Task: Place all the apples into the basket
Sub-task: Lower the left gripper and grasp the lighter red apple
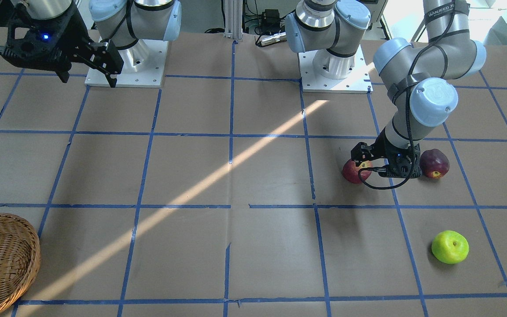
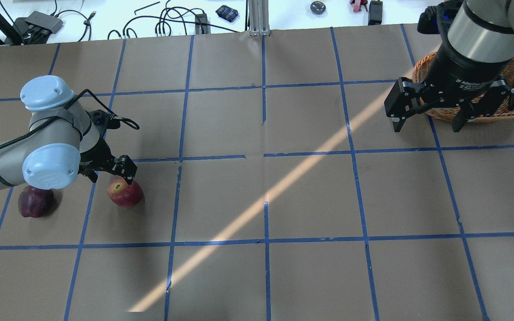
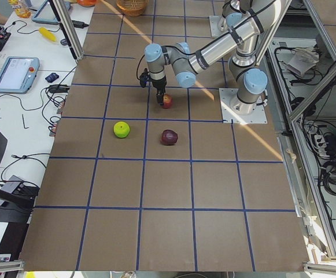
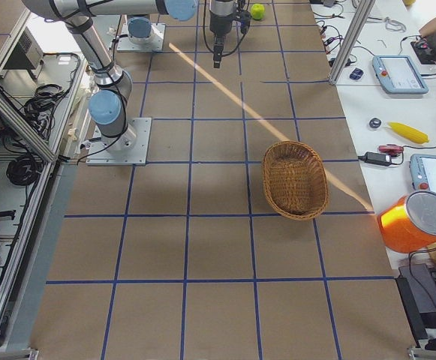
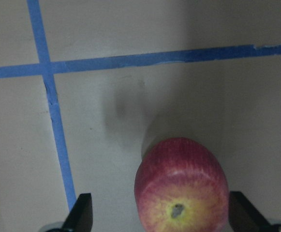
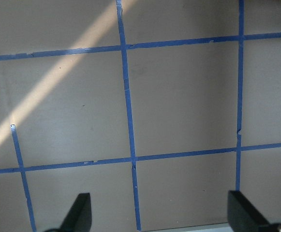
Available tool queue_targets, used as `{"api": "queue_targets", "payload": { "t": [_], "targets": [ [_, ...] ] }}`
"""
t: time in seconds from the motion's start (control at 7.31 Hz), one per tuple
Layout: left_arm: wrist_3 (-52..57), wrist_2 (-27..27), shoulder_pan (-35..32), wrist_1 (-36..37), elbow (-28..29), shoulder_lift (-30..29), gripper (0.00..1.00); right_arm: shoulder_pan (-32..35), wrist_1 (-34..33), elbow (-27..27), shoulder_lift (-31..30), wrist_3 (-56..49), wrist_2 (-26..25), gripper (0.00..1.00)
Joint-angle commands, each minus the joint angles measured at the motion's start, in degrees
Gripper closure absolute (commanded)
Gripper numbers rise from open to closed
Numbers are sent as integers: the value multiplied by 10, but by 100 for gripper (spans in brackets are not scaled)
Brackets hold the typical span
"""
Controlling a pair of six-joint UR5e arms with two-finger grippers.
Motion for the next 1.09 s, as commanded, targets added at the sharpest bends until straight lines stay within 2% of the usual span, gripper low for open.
{"api": "queue_targets", "payload": {
  "t": [0.0, 0.27, 0.68, 0.96],
  "targets": [
    [2, -3, 0, 22, -5, -36, 0, 0, 2, 0, 1, 1, 0, 0],
    [3, -10, -1, 26, -11, -43, 0, 0, 2, -1, 0, 1, 0, 0],
    [3, -13, -5, 15, -6, -15, 0, 0, -3, -1, 1, 1, 2, 0],
    [5, -8, -1, 14, -10, -25, 0, 0, -2, -1, 1, 1, 2, 0]
  ]
}}
